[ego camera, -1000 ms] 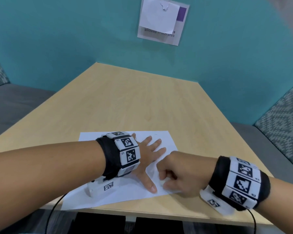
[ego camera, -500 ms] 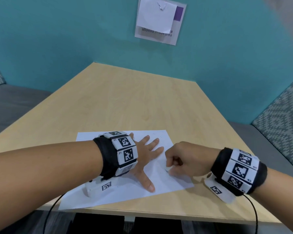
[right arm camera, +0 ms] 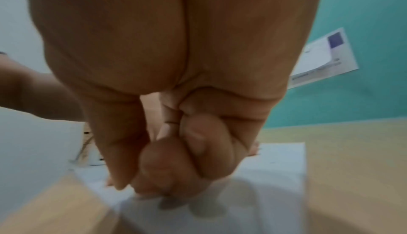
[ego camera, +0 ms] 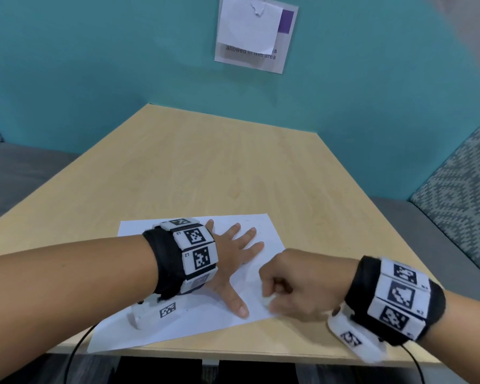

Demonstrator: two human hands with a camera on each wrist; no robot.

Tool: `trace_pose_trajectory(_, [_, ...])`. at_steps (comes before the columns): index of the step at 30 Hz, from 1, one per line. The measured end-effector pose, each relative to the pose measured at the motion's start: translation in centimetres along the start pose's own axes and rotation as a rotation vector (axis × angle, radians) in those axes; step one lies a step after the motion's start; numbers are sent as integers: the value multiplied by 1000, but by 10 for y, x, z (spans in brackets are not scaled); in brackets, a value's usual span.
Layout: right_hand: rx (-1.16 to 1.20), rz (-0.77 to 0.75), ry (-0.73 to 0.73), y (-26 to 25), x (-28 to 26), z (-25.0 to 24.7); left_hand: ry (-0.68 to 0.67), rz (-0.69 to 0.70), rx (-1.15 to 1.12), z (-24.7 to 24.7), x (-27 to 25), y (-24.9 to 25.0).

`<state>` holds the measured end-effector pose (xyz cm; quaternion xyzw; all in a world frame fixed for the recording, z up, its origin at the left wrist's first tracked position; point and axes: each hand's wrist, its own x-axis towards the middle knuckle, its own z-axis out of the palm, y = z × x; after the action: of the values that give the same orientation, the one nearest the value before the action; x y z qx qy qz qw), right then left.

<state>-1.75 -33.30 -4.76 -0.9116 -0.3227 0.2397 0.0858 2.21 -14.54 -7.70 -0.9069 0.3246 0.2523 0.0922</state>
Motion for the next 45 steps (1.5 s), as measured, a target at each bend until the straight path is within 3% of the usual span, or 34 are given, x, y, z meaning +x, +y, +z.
trace_pose_trajectory(6, [32,116,78,27,5,-13,-6,-1,84,-7,-3,3])
trace_pose_trajectory(11, [66,133,97,26,3,-14,10,122,39,-21,7,23])
trace_pose_trajectory(16, [72,10,31,4,-8,2,6,162,-8,-16,13,23])
trace_pose_trajectory(21, [23,117,67,22,-4,-15,-6,140,5,-15,17,23])
trace_pose_trajectory(26, [69,22,-26,9,-4,-4,11,152,-32,-13,16,21])
trace_pose_trajectory(30, [55,150,83,31,-2,-18,10,140,16,-14,16,23])
trace_pose_trajectory(34, [69,18,-3,12,-6,0,29,154,-14,-14,14,21])
trace_pose_trajectory(38, [33,143,86,31,-5,-16,7,140,23,-15,15,22])
trace_pose_trajectory(42, [47,15,6,13,-7,0,21,154,-12,-15,14,21])
trace_pose_trajectory(45, [61,112,73,28,-5,-12,10,142,9,-15,15,21])
